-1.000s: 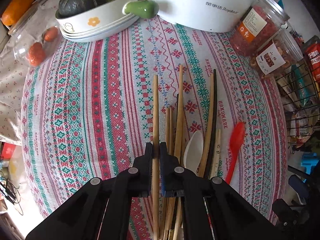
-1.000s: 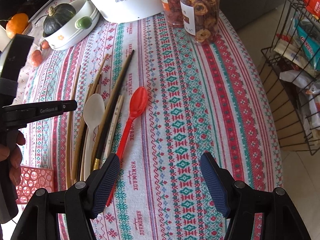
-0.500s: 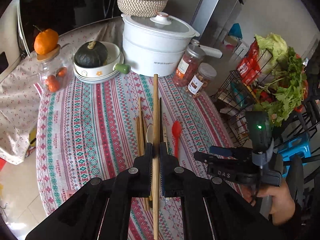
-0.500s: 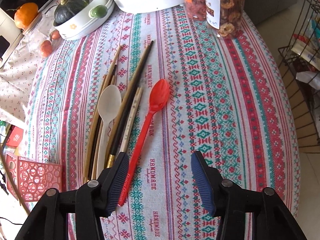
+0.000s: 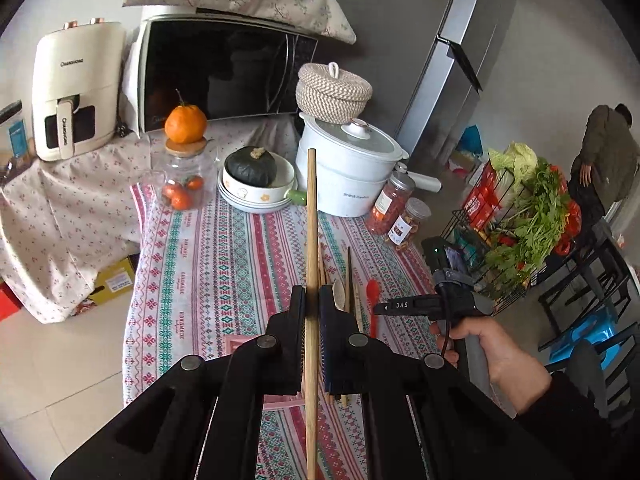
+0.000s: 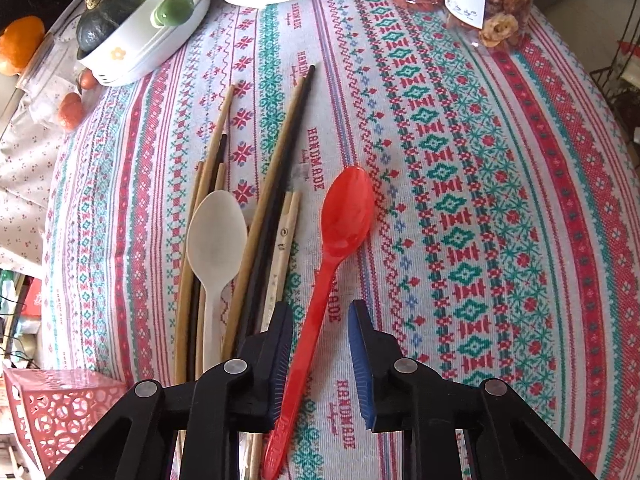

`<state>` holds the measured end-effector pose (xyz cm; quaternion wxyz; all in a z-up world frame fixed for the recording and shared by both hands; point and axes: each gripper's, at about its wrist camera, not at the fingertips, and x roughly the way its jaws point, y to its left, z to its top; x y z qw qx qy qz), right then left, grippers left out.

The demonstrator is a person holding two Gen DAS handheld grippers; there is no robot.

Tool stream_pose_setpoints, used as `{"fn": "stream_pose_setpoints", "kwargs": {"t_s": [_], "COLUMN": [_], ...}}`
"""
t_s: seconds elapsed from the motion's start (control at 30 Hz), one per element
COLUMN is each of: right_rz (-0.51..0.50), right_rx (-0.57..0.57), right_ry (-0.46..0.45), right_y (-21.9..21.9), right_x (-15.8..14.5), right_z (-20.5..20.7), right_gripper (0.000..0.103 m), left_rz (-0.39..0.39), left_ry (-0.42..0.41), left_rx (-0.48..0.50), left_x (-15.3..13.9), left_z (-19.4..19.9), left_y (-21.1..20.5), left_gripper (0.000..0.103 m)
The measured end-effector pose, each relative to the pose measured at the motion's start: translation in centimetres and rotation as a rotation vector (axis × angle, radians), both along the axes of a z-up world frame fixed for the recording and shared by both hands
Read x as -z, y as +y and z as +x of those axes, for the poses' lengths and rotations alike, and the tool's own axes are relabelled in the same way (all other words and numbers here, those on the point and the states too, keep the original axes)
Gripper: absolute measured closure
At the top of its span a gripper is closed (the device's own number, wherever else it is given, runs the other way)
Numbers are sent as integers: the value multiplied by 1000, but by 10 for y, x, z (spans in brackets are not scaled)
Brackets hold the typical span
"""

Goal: Organize utensils
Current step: 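Lower chopsticks into pink basket with left tool while right tool grasps and lifts red spoon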

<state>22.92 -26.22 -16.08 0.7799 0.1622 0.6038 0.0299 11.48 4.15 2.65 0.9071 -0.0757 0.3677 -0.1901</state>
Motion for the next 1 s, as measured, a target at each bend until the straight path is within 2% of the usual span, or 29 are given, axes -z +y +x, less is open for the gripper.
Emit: {"fn": "stream_pose_setpoints", "kwargs": {"t_s": [0.13,0.17,0.37,0.53,0.63,0.77,0.87,1.0], "right_rz": [-40,-38,-89,-92,-90,-78,-72,-67], "right_rx": [-2,-5,-6,-2,0,-8,-31,-64], "right_ry": [14,6,-23,-107,-176,-260,-312,-373], "right_y": [5,7,14,14,16,23,33,45], "right_x": [13,14,11,-18,-41,-67,-80,-94], "right_z": [8,9,6,-13,-27,-49,-60,-72], "right_gripper": [86,93,96,96,96,95,95,95], "left_rz": [-28,-30,-35,-6,-14,26,53,35], "left_ry": [12,5,-111,-276,-339,-411,-425,-398], "left_rx": [-33,-37,-98,-157,-178,-225,-257,-265], "left_x": [10,11,4,-5,-4,11,27,42], "left_z": [5,5,4,1,2,2,5,11], "left_y": [15,18,27,23,18,12,10,12], "left_gripper": [97,97,97,97,97,97,97,97]}}
